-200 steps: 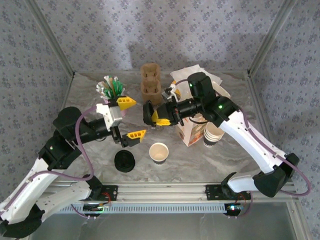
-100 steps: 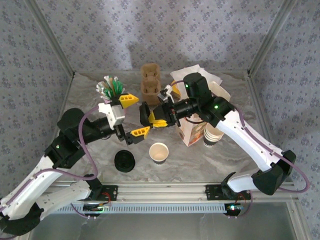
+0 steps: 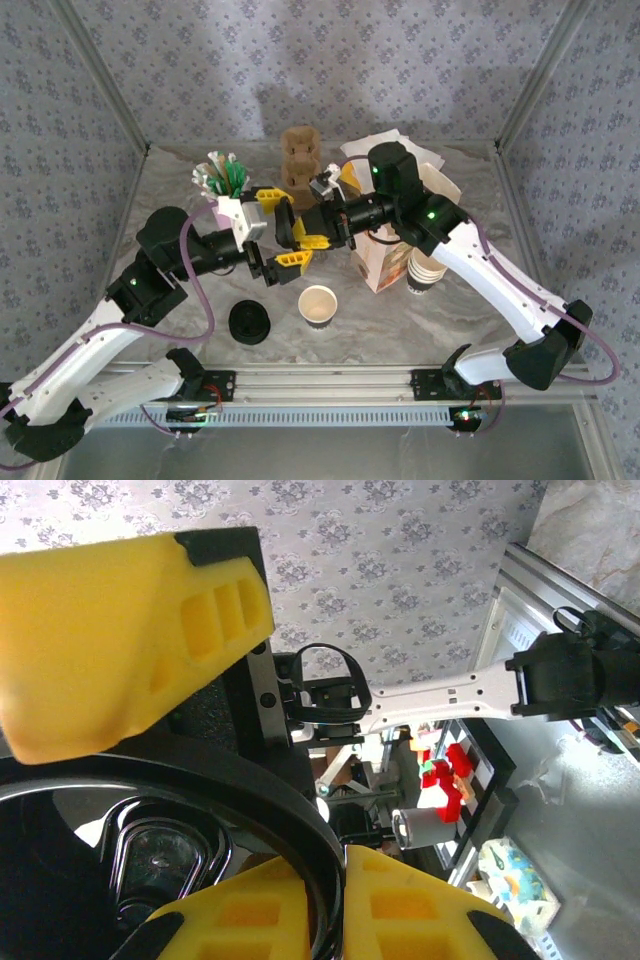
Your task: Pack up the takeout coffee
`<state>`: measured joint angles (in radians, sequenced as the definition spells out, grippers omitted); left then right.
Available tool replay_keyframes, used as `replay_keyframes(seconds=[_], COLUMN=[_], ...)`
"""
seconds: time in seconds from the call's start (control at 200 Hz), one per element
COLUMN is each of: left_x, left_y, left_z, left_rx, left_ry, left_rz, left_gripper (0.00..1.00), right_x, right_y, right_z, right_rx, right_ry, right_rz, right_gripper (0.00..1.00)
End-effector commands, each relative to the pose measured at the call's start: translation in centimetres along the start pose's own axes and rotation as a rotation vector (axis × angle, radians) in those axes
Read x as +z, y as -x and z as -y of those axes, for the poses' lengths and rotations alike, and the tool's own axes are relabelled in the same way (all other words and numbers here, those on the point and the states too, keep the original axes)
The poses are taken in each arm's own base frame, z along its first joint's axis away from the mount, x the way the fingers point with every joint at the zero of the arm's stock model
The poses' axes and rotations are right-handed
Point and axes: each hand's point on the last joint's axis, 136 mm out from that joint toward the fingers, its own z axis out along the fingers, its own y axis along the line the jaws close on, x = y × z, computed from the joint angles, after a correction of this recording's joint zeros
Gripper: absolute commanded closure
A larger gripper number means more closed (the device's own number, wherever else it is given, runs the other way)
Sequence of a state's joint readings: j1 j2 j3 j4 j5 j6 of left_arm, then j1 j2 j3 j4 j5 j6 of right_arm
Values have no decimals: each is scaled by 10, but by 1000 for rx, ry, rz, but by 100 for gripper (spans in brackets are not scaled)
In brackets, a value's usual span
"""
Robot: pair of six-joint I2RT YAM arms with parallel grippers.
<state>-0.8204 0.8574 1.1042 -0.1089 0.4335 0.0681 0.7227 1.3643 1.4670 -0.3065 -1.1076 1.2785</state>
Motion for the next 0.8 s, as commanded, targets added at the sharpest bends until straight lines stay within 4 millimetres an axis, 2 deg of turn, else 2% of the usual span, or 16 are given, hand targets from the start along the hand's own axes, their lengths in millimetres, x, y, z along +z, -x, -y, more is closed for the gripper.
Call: replay_keyframes(seconds=[0.0,0.42,0.795], left_x=[-8,-15,-13], left_y=[31,38,39], left_z=[6,7,4], left_rx=[12,12,2], left_ry=[-15,-6,6], left_rz=[93,142,140], left_gripper=[0,7,15], right_x=[-4,-4,-4], right_y=[-7,0,2], right_z=[-25,-24,-20], right_rx=[-63,-43,-30], right_ry=[48,65,59], right_rz=[-9,9,16], right_gripper=[87,87,88])
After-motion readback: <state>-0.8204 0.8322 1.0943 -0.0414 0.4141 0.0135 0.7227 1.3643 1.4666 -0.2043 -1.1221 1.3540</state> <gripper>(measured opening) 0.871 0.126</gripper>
